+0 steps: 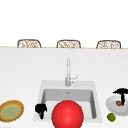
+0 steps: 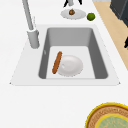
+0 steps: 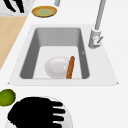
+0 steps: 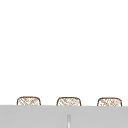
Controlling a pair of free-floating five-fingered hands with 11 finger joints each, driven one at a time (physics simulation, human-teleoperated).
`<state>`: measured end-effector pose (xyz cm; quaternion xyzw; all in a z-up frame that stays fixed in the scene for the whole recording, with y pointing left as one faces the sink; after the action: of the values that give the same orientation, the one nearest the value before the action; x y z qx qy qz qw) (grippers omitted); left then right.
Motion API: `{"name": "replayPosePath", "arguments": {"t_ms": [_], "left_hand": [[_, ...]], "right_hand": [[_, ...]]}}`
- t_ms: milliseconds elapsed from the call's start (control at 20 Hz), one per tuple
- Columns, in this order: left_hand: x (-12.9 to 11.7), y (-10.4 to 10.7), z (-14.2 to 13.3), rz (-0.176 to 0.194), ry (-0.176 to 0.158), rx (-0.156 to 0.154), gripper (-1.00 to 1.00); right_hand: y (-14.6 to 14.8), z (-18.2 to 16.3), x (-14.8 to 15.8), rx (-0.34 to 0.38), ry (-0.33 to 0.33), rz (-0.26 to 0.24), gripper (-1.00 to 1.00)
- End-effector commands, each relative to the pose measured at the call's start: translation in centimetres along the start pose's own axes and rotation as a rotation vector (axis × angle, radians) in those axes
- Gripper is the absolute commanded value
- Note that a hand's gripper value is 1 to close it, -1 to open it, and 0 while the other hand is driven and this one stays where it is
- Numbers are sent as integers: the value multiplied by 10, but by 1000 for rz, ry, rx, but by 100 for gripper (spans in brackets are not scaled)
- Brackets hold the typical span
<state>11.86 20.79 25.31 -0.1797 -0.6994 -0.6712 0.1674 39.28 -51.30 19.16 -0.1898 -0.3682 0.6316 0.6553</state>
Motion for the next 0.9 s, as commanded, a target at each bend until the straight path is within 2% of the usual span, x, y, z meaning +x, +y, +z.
{"name": "replayPosePath", "arguments": {"t_ms": [0, 100, 350, 500, 700, 850], "left_hand": [[0, 0, 0, 0, 0, 0, 0], [0, 0, 0, 0, 0, 0, 0], [0, 0, 0, 0, 0, 0, 0], [0, 0, 0, 0, 0, 0, 0], [0, 0, 0, 0, 0, 0, 0], [0, 0, 0, 0, 0, 0, 0]], "right_hand": [[-5, 2, 22, 5, 51, 54, -100], [-8, 5, 29, 15, 71, 68, -100], [-10, 9, 46, 121, 102, 85, -100], [-14, 9, 62, 105, 113, 121, -100], [-7, 20, 77, 162, 168, 172, -100], [4, 33, 87, 157, 193, 213, -100]]}}
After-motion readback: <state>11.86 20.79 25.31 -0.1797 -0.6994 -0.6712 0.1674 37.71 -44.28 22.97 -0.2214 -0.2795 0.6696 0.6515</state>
